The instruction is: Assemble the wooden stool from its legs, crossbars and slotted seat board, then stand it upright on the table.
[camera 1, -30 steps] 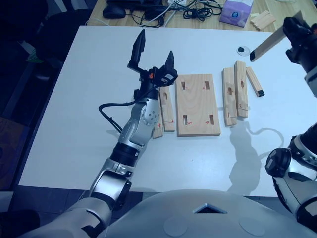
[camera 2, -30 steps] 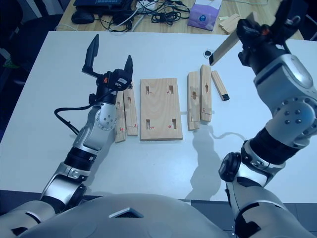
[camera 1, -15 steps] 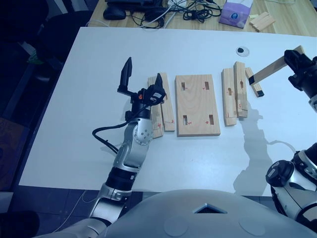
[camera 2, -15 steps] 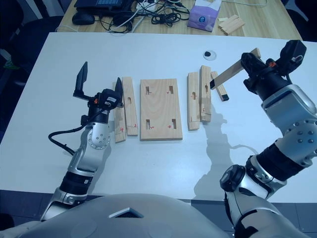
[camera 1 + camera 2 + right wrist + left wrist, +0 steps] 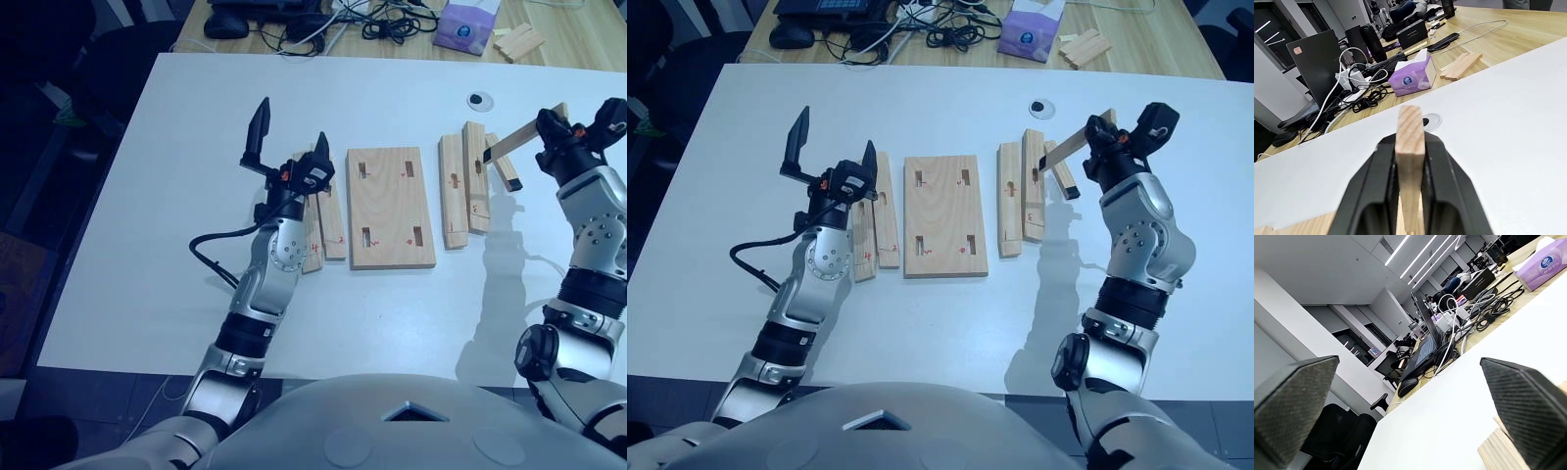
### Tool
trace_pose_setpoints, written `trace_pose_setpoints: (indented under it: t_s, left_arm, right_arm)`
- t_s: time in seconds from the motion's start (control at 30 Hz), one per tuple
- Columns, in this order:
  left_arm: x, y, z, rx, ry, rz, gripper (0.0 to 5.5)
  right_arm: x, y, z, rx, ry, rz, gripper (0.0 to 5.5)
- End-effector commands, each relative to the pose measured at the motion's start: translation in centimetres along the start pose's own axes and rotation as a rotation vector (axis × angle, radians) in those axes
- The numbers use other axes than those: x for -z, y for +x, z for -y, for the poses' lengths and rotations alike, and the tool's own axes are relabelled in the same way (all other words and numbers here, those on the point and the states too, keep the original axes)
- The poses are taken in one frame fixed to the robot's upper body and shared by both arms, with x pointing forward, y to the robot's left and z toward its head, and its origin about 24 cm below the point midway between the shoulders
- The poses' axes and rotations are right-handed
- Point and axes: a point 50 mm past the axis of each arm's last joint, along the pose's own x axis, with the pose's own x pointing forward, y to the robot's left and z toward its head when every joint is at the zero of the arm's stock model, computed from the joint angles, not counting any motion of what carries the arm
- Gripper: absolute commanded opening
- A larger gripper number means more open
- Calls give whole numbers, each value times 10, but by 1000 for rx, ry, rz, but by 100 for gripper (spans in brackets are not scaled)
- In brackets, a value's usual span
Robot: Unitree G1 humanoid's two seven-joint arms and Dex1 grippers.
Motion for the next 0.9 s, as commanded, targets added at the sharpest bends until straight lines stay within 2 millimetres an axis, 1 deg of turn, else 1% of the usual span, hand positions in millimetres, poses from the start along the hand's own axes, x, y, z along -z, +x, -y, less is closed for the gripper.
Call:
trace_pose_setpoints:
  t_s: [0.03, 0.1, 0.3, 0.7, 0.9]
  left_arm:
    - [0, 4, 1, 14, -2, 9, 540]
    - [0, 5, 1, 15, -2, 14, 540]
    - [-1, 5, 3, 21, -2, 23, 540]
    - [-2, 3, 3, 33, -2, 26, 540]
    - [-1, 2, 4, 30, -4, 21, 540]
  right_arm:
    - [1, 0, 14, 30, -10, 1, 39]
    - [4, 0, 15, 19, -8, -10, 39]
    - [2, 0, 8, -28, 11, -3, 39]
    - [7, -4, 1, -68, 43, -41, 39]
    - [14, -2, -1, -70, 23, -56, 39]
